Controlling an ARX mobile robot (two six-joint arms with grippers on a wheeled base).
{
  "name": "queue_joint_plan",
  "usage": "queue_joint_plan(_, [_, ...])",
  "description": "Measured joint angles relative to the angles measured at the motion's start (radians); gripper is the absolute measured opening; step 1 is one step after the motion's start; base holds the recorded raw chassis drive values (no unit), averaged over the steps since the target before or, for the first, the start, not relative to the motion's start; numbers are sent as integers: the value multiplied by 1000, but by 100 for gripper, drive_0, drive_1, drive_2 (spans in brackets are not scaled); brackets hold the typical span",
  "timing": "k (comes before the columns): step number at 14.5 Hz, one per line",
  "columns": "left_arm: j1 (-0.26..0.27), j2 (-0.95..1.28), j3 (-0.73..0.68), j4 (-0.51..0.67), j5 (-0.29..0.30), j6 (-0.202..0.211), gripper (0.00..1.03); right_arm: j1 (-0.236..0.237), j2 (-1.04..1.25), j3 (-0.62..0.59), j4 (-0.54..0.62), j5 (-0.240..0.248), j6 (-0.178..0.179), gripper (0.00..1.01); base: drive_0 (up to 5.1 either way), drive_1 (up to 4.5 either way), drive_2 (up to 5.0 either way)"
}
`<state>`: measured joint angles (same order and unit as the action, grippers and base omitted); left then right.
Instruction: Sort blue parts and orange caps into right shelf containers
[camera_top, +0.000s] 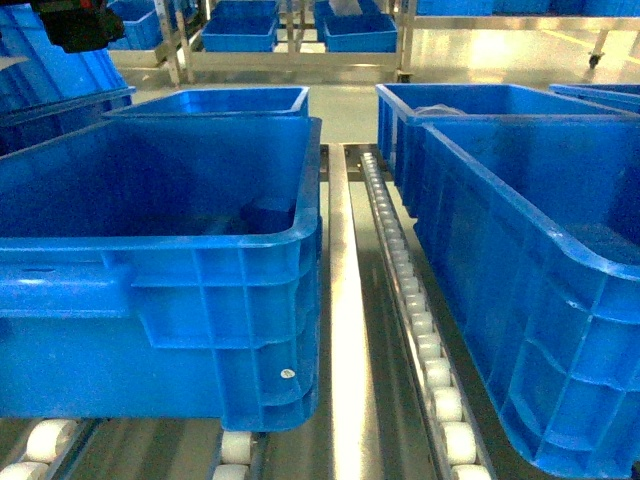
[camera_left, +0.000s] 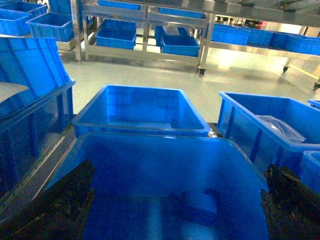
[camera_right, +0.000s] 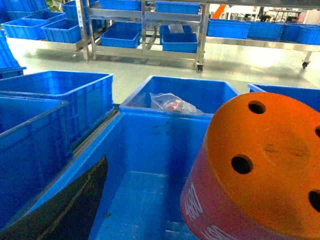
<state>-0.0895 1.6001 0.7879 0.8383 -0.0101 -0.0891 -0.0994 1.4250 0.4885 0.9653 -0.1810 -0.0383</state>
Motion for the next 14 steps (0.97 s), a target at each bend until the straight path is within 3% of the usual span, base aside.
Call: queue_joint_plan(14, [0,0,0,0,0,0,98,0,0,0,0,0,0,98,0,0,0])
